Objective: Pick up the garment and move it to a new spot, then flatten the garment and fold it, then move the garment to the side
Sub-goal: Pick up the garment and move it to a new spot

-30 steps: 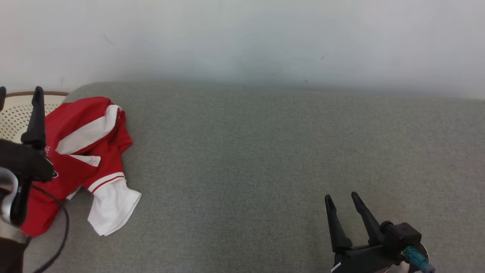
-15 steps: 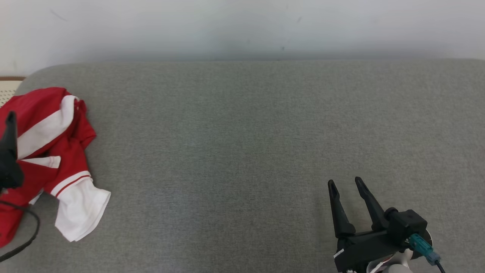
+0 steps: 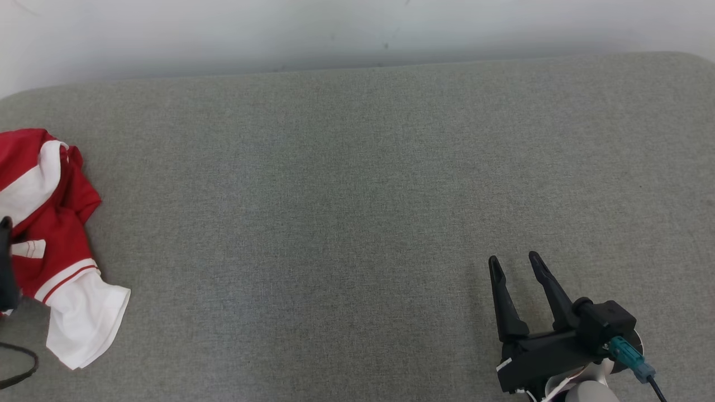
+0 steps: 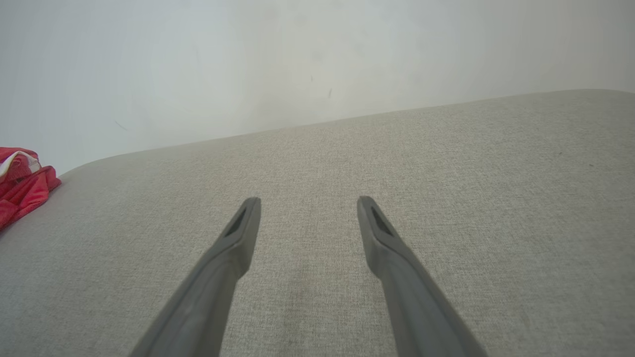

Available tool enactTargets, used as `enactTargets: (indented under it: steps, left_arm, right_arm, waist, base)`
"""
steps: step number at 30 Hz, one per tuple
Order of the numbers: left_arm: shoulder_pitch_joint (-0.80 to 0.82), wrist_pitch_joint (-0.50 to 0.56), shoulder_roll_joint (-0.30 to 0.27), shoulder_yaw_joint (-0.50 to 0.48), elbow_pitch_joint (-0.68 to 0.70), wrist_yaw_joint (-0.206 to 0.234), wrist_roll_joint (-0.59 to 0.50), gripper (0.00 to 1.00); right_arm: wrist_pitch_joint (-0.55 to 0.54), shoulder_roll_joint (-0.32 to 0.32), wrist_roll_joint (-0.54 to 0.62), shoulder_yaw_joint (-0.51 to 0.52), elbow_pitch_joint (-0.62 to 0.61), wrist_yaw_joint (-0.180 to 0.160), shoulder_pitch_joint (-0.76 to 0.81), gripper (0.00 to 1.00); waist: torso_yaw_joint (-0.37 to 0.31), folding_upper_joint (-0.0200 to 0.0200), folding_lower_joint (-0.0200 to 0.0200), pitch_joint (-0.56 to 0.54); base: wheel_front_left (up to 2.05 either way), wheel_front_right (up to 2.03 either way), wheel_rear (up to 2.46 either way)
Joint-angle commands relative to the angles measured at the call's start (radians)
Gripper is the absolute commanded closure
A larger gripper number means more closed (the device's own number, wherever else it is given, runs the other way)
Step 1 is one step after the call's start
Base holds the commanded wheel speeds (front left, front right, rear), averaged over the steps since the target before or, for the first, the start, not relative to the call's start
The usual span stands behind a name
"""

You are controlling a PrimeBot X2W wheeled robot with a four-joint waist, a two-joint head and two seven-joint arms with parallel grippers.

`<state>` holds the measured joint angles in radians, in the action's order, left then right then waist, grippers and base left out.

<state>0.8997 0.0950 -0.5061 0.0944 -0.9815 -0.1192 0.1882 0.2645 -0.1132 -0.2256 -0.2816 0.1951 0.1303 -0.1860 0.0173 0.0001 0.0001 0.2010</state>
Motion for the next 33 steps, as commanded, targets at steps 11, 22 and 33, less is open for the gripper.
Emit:
enactTargets:
  steps: [11, 22, 33]
  left_arm:
    - [0.037, -0.149, -0.027, 0.055, -0.039, 0.008, -0.044, 1.0]
    - [0.128, -0.246, 0.041, 0.123, 0.039, 0.001, -0.058, 1.0]
    - [0.188, -0.222, 0.102, 0.216, 0.218, -0.009, -0.007, 1.0]
  right_arm:
    - [0.003, 0.004, -0.002, -0.002, 0.015, 0.001, 0.012, 0.0]
    - [0.003, 0.019, -0.011, -0.002, 0.027, 0.001, 0.046, 0.0]
    - [0.003, 0.035, -0.02, 0.003, 0.03, 0.001, 0.058, 0.0]
  waist:
    - [0.005, -0.0001, -0.0001, -0.043]
    - [0.016, -0.0001, -0.0001, -0.126]
    - [-0.027, -0.0001, -0.0001, -0.161]
  base:
    - [0.0, 0.0, 0.0]
    - [0.0, 0.0, 0.0]
    - [0.0, 0.0, 0.0]
